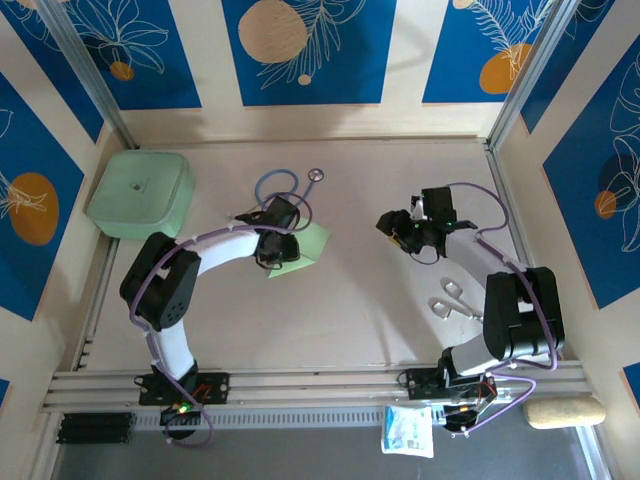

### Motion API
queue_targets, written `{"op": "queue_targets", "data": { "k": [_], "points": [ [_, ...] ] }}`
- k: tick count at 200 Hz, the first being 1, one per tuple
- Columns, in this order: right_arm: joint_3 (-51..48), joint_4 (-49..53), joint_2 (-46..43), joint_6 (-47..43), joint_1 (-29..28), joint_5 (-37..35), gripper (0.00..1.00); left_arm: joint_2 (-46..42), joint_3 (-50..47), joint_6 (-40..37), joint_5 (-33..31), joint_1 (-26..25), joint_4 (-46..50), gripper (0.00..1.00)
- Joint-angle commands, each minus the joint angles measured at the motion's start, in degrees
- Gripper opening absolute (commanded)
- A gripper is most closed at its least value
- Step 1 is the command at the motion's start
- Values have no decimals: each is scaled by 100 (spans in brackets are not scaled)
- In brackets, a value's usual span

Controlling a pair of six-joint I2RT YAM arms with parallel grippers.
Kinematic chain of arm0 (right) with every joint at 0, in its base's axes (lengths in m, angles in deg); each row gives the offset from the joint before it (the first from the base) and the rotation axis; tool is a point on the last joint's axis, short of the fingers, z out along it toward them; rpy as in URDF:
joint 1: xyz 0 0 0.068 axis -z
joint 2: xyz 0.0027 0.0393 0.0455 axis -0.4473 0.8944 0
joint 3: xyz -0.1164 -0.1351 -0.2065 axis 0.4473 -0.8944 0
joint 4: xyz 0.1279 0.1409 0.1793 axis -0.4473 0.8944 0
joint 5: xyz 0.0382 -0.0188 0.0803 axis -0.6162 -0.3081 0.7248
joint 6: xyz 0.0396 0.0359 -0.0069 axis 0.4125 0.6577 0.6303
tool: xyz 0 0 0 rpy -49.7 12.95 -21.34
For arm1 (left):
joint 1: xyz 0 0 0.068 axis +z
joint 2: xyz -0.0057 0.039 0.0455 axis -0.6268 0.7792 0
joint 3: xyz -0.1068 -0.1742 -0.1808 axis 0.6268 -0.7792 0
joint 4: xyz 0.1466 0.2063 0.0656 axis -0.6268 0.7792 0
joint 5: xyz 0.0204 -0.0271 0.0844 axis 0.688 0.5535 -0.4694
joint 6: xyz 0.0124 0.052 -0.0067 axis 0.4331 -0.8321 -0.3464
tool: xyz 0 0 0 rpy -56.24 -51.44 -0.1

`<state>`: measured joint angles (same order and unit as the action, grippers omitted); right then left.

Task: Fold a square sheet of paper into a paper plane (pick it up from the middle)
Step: Move the paper to the center of the table.

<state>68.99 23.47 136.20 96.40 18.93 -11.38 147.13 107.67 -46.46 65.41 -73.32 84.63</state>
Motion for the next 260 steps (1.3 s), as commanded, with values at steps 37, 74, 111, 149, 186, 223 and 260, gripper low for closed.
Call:
{"op": "queue_targets", "data": {
  "k": [37,74,111,149,186,223,260],
  "points": [
    [186,84,181,1,-88,173,53,552,281,-213,337,75,-61,28],
    [195,86,277,-4,-138,234,52,699,310,-363,750,-19,-145,22],
    [199,43,436,34,-295,362,52,891,556,-593,1040,-332,-112,18],
    [152,-127,622,208,-661,588,46,1065,971,-602,1221,-614,-23,17],
    [250,-153,940,329,-1125,725,36,709,1076,-307,1172,-641,7,18],
    [240,-249,1065,486,-1270,718,35,177,526,158,1293,-638,-391,19],
    [269,-180,1017,505,-1223,604,36,114,82,545,1548,-644,-783,13]
  ]
}}
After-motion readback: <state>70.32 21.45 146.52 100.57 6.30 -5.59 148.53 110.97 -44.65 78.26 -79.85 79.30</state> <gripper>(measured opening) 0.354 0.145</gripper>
